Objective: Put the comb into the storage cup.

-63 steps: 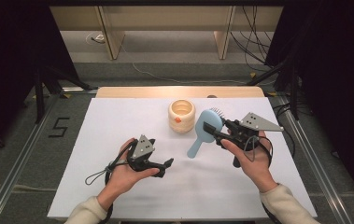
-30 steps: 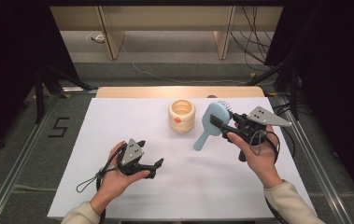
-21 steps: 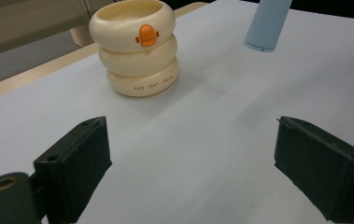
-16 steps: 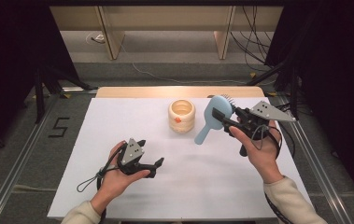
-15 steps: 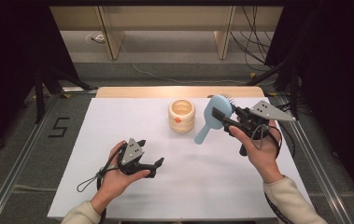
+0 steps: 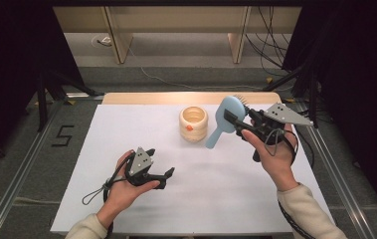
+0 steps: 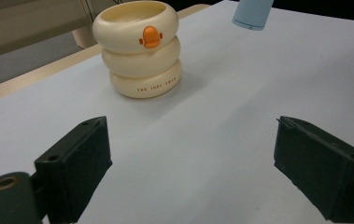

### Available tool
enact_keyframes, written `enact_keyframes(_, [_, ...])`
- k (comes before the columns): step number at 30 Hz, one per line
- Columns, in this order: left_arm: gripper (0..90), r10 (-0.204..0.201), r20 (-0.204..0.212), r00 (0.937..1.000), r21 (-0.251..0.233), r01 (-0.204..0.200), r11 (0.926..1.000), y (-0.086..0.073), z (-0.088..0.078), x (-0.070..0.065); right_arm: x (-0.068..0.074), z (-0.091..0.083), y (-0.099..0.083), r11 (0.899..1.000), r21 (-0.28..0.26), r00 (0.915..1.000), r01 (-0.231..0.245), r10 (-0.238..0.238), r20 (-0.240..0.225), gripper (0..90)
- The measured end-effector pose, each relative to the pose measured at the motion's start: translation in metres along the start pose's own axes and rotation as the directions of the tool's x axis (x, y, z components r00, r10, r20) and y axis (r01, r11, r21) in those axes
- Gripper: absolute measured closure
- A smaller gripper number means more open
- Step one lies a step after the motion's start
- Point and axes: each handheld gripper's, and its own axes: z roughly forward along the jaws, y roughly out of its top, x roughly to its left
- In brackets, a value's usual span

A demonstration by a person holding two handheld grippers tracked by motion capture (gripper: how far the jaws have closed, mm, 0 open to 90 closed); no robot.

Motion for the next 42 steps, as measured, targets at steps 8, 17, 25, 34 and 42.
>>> enact_keyframes(8, [10.4, 0.008, -0.006, 1.0000, -0.016, -0.008, 0.9998, 0.000, -0.002, 0.005, 0.001, 0.004, 0.004, 1.000, -0.008, 1.0000, 0.007, -0.007, 0.004, 53.0])
enact_keyframes(17, [10.8, 0.019, -0.019, 0.9996, -0.009, -0.019, 0.9998, -0.001, -0.002, 0.010, 0.002, 0.007, 0.007, 1.000, -0.013, 0.9998, 0.014, -0.014, 0.013, 53.2])
enact_keyframes(25, [10.9, 0.025, -0.027, 0.9993, -0.003, -0.025, 0.9997, -0.004, -0.004, 0.015, 0.003, 0.010, 0.012, 0.999, -0.028, 0.9997, 0.020, -0.019, 0.012, 53.2])
enact_keyframes(34, [11.2, 0.010, -0.041, 0.9991, -0.003, -0.010, 0.9999, -0.009, -0.011, 0.023, 0.002, 0.012, 0.016, 0.999, -0.035, 0.9996, 0.022, -0.021, 0.018, 53.2])
enact_keyframes(42, [11.7, 0.007, -0.056, 0.9984, 0.002, -0.007, 1.0000, -0.014, -0.015, 0.029, 0.003, 0.015, 0.020, 0.999, -0.042, 0.9995, 0.025, -0.024, 0.022, 53.2])
